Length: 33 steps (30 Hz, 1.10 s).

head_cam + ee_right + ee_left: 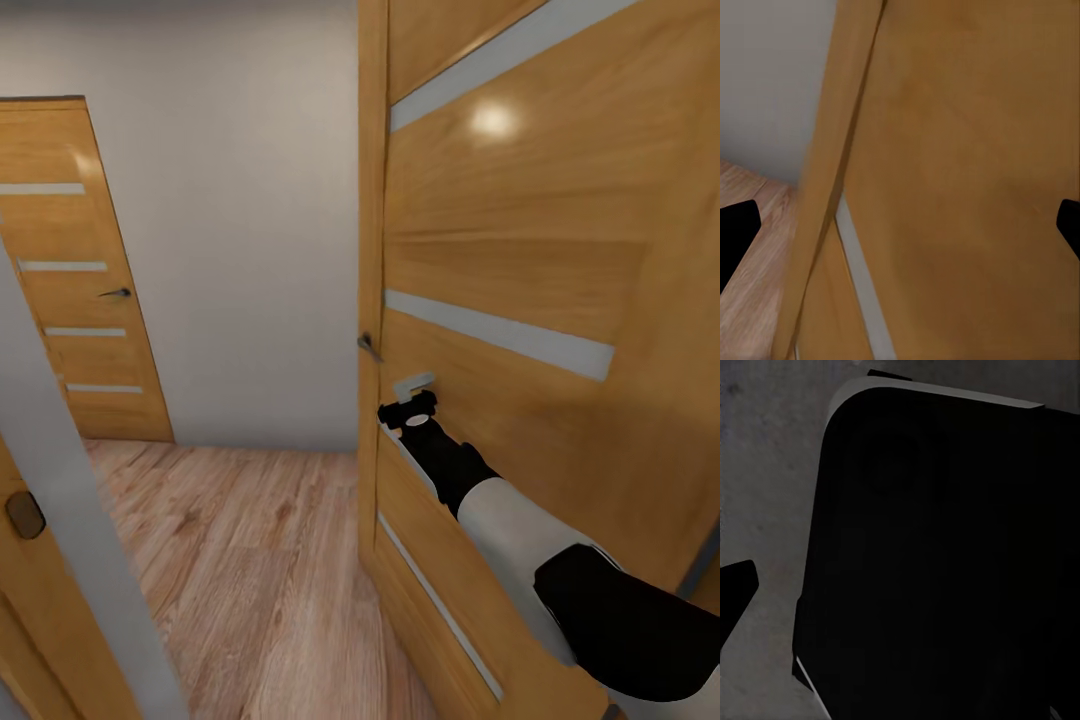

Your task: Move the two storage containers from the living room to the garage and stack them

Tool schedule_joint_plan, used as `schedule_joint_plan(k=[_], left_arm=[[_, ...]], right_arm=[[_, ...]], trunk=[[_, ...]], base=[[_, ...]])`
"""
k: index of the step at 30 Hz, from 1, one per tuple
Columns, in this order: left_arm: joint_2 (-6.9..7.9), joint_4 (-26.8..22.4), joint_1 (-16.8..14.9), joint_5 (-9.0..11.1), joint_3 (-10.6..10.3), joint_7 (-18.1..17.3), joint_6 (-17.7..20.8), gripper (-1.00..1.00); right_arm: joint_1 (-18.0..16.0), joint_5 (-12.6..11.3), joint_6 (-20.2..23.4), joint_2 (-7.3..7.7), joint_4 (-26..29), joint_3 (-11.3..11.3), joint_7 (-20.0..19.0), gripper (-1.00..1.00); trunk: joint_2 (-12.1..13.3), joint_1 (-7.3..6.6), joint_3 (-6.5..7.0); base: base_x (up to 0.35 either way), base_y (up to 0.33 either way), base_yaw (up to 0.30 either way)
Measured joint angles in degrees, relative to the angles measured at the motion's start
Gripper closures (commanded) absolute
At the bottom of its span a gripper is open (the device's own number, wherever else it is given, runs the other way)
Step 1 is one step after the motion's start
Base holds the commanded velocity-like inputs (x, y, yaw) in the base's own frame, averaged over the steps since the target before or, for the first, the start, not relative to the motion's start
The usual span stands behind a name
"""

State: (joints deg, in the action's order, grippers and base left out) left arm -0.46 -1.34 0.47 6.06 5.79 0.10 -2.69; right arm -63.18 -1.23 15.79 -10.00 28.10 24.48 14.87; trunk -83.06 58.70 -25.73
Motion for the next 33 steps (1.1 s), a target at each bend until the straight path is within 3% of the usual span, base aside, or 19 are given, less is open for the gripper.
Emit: schedule_joint_plan(k=[18,26,33], left_arm=[[-0.04,0.0,0.0,0.0,0.0,0.0,0.0,-1.0],[-0.04,0.1,0.0,0.0,0.0,0.0,0.0,-1.0],[-0.04,0.1,0.0,0.0,0.0,0.0,0.0,-1.0]], right_arm=[[0.0,0.2,0.0,0.0,-0.4,-0.3,2.2,-1.0],[0.0,0.2,-0.7,0.0,-5.6,-0.1,2.9,-1.0],[0.0,0.1,-0.8,0.0,-6.6,-0.1,2.9,-1.0]], trunk=[[0.0,0.0,0.0],[0.0,0.02,0.01],[0.0,0.03,0.01]], base=[[0.29,0.0,0.0],[0.116,0.0,0.0],[0.012,0.0,0.0]])
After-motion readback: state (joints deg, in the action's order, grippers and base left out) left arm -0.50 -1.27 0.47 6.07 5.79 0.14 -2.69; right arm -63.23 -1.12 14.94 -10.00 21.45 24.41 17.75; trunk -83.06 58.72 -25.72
